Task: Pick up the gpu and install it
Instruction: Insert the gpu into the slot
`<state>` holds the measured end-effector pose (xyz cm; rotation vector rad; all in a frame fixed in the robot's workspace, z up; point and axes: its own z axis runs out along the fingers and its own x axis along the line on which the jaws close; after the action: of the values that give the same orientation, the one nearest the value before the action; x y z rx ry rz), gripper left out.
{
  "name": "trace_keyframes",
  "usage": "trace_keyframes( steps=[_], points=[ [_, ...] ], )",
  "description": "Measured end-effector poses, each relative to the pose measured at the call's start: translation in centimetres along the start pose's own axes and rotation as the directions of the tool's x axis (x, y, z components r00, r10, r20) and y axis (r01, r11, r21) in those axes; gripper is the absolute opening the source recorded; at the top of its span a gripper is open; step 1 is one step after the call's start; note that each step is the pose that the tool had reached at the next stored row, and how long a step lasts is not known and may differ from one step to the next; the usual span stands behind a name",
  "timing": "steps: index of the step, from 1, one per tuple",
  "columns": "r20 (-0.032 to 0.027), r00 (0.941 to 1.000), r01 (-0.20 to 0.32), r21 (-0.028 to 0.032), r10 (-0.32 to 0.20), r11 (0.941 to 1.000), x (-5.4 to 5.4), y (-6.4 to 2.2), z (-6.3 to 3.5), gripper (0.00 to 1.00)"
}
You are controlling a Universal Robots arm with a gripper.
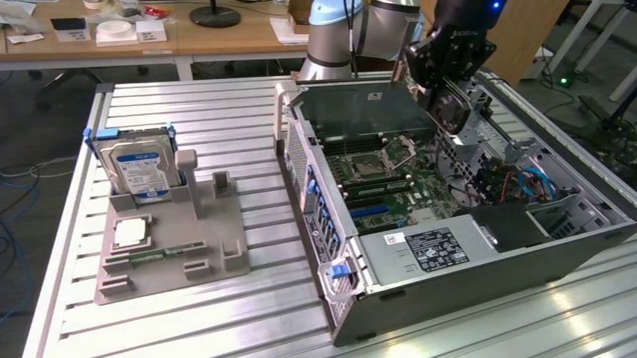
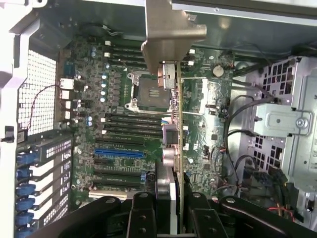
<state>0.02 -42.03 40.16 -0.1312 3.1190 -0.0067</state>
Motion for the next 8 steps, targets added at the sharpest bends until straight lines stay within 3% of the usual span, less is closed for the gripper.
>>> trace_keyframes(
  steps=[8],
  points=[
    [0.0007, 0.9981, 0.062, -0.0048, -0.062, 0.9980, -0.01, 0.00, 0.00, 0.28]
  ],
)
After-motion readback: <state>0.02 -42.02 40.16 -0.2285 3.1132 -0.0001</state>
